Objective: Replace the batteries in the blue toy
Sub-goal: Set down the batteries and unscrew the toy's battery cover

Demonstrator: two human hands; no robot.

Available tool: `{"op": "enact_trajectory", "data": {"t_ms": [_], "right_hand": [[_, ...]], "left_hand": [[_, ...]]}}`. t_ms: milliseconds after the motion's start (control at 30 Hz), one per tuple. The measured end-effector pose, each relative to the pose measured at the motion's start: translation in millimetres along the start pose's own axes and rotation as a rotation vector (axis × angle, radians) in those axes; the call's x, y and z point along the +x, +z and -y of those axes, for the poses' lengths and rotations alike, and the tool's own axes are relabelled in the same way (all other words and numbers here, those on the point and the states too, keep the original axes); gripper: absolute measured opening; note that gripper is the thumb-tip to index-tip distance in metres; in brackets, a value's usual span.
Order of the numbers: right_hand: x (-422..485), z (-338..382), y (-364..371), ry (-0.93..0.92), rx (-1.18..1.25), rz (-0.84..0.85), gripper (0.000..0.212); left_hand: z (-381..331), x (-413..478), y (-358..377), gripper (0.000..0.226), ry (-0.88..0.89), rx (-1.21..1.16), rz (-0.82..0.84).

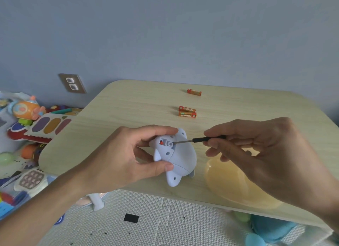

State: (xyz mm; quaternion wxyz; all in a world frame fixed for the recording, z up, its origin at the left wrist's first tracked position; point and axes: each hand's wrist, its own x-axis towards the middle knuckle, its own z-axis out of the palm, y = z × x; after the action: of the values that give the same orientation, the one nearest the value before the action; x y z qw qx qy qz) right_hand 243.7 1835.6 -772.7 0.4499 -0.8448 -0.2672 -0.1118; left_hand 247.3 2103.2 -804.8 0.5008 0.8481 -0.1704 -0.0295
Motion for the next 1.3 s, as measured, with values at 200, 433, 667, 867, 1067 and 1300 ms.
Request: {"op": "enact_trajectory", "data": {"t_ms": [200,433,667,867,1067,1300], "right_hand": [[2.1,8.2,-8.4,-0.033,0.050,-0.057,0.011],[-1.4,4.0,-1.4,-0.032,-0.002,0.017,0.020],[-3.8,9.6,3.7,-0.033,-0.100,0.029,0.006],[2.6,6.6,10.5,0.027,-0.099,-0.040,0.027],[-2.5,2.8,6.9,0.009,-0.029,0.027,0.005],[-5.0,4.4,-1.2,-0.032,-0.171,0.089,0.015]], "left_hand": [[0.0,-0.5,-0.5,0.061,0.006,0.006,-0.005],[-0.4,-0.1,0.6,0.061,0.015,0.020,0.008],[1.1,-2.2,0.7,0.059,0.021,0.044,-0.015],[-2.0,-2.7,6.0,0.050,0.053,0.082,-0.007],[-0.4,-2.1,5.5,0.050,0.025,0.077,-0.028],[2.9,-2.4,5.2,0.056,0.020,0.074,-0.037]]}}
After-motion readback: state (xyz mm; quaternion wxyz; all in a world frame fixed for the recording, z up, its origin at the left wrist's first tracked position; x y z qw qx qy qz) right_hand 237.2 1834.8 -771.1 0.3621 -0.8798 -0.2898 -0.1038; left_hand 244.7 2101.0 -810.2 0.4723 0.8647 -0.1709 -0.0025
